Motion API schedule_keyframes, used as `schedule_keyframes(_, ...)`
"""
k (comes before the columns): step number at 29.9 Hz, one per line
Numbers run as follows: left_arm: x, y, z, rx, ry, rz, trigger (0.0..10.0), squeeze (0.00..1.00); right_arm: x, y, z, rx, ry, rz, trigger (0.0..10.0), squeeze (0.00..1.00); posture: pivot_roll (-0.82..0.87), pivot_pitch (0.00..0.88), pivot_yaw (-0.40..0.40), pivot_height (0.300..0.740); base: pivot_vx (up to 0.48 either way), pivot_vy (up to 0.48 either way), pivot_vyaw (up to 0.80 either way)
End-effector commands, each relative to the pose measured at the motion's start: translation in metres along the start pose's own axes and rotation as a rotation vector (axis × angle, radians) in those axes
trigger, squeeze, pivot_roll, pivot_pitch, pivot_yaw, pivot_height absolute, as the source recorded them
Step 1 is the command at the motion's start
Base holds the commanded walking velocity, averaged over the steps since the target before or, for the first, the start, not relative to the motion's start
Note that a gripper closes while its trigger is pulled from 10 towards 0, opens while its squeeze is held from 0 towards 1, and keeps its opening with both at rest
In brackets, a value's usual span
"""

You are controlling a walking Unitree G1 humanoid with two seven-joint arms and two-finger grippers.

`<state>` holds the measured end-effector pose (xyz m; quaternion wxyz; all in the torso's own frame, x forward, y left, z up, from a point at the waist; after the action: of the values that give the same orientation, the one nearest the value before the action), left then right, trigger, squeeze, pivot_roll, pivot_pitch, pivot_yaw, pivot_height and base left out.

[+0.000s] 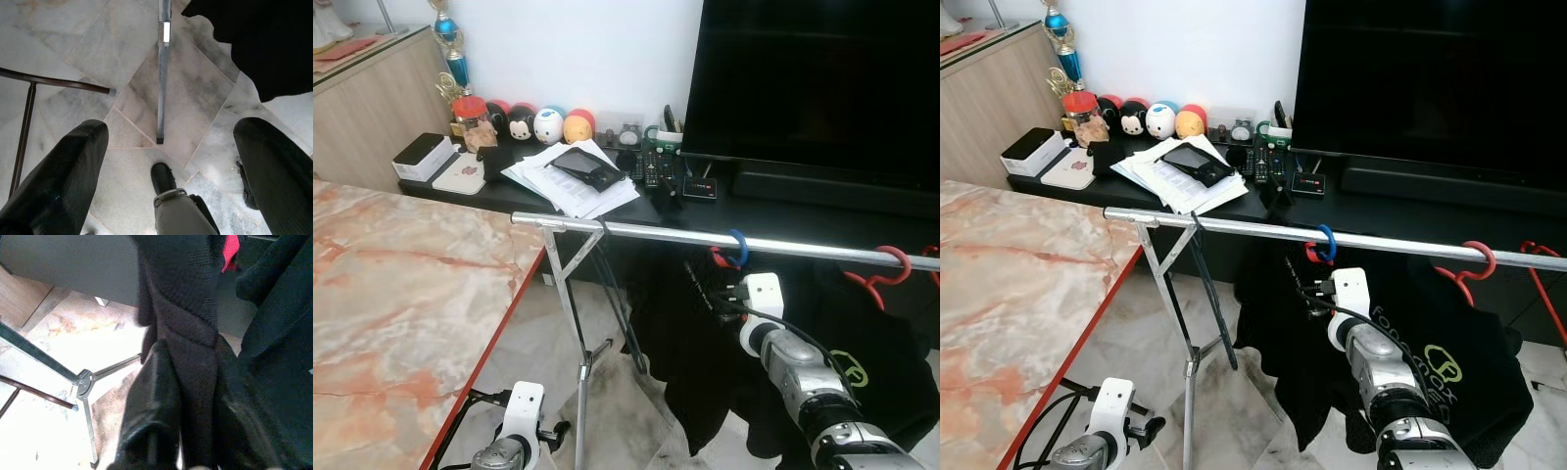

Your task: Hang hanger

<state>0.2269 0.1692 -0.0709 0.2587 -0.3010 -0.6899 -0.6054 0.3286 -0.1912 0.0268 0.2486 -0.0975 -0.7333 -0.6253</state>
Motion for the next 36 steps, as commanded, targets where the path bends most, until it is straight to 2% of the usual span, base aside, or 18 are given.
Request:
schedule_keyframes(1, 0.001, -0.003, 0.002, -0.009, 0.006, 0.017, 10.0, 0.00, 0.000, 0.000, 0.000, -0.007, -0.005, -0.005, 0.0, 0.00, -0.08, 0.000, 0.021, 0.740, 0.000, 0.000, 0.00)
schedule_keyframes(6, 0.000, -0.002, 0.001, -0.010, 0.006, 0.015, 10.0, 0.00, 0.000, 0.003, -0.001, -0.005, -0.015, -0.028, 0.0, 0.00, -0.08, 0.000, 0.020, 0.740, 0.000, 0.000, 0.00)
schedule_keyframes(13, 0.000, -0.002, 0.001, -0.009, 0.007, 0.013, 10.0, 0.00, 0.002, 0.013, -0.006, -0.010, -0.056, -0.118, 0.0, 0.00, -0.08, 0.000, 0.018, 0.740, 0.000, 0.000, 0.00)
schedule_keyframes(18, 0.000, -0.001, 0.001, -0.014, 0.004, 0.013, 10.0, 0.00, 0.013, 0.017, -0.016, -0.036, -0.146, -0.247, 0.0, 0.00, -0.08, 0.000, 0.018, 0.740, 0.000, 0.000, 0.00)
schedule_keyframes(26, 0.000, 0.000, 0.001, -0.021, 0.001, 0.013, 10.0, 0.00, 0.020, 0.017, -0.017, -0.045, -0.176, -0.314, 0.0, 0.00, -0.09, 0.000, 0.019, 0.740, 0.000, 0.000, 0.00)
schedule_keyframes(29, 0.000, 0.001, 0.001, -0.024, 0.002, 0.012, 10.0, 0.00, 0.026, 0.011, -0.016, -0.010, -0.198, -0.310, 0.0, 0.00, -0.09, 0.000, 0.019, 0.740, 0.000, 0.000, 0.00)
schedule_keyframes(30, 0.000, 0.001, 0.001, -0.027, 0.002, 0.013, 10.0, 0.00, 0.029, 0.002, -0.014, -0.011, -0.207, -0.285, 0.0, 0.00, -0.09, 0.000, 0.019, 0.740, 0.000, 0.000, 0.00)
schedule_keyframes(36, 0.000, 0.001, 0.001, -0.031, 0.002, 0.014, 10.0, 0.00, 0.033, -0.017, -0.008, 0.015, -0.208, -0.209, 0.0, 0.00, -0.09, 0.000, 0.022, 0.740, 0.000, 0.000, 0.00)
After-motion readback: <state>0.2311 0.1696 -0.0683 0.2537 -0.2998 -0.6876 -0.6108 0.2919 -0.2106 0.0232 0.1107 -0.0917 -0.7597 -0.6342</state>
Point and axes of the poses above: a point about 5 cm out from each wrist's last joint towards the gripper, its own x axis pointing back from the gripper into the wrist, its own y axis along the axis of the wrist's last joint, z = x × y, the point moved 1 cm from there along -x, pointing out of the wrist towards the gripper, and after that the axes turned 11 degrees about x, right-handed, at the moved point
